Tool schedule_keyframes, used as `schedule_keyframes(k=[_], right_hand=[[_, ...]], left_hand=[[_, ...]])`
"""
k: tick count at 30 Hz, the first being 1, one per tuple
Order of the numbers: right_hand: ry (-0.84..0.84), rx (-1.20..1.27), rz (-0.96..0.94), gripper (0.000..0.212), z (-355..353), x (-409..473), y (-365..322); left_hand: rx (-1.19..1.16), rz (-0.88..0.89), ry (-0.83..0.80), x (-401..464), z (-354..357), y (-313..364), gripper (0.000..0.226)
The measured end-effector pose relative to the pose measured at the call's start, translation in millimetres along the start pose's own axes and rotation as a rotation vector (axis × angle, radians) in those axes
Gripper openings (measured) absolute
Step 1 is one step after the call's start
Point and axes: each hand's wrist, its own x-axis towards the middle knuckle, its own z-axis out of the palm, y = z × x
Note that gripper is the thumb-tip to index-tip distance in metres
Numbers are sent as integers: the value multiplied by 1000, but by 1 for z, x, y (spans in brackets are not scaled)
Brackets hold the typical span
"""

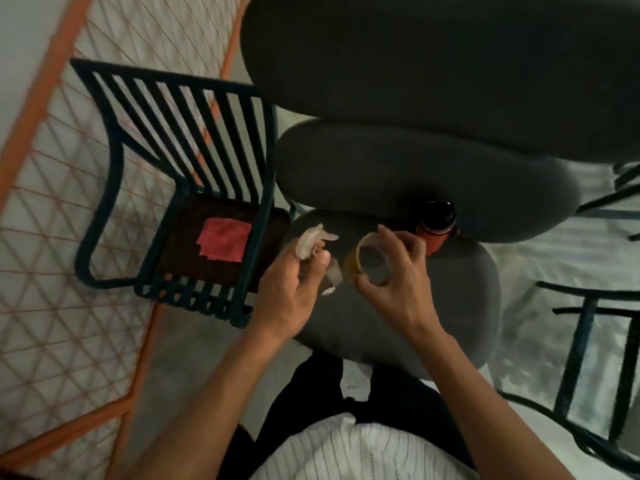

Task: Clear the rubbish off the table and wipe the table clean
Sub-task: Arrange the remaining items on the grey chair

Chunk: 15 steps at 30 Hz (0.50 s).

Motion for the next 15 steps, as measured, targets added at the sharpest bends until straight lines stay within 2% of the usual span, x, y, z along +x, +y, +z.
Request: schedule_keyframes(k=[2,6,11,15], right_hand=[[-61,8,-43,89,-4,1,-6],[-176,238,-177,95,-30,-4,-22],[-231,277,-307,92,-53,-12,-46],[-308,271,-373,93,-57,-27,-60]], left_hand=[[-27,-15,53,-13,-3,3,24],[-19,-40,205,-53,1,19,32],[-68,-111,397,-98,4,35,36],[-125,-160,513,-135,5,46,27]])
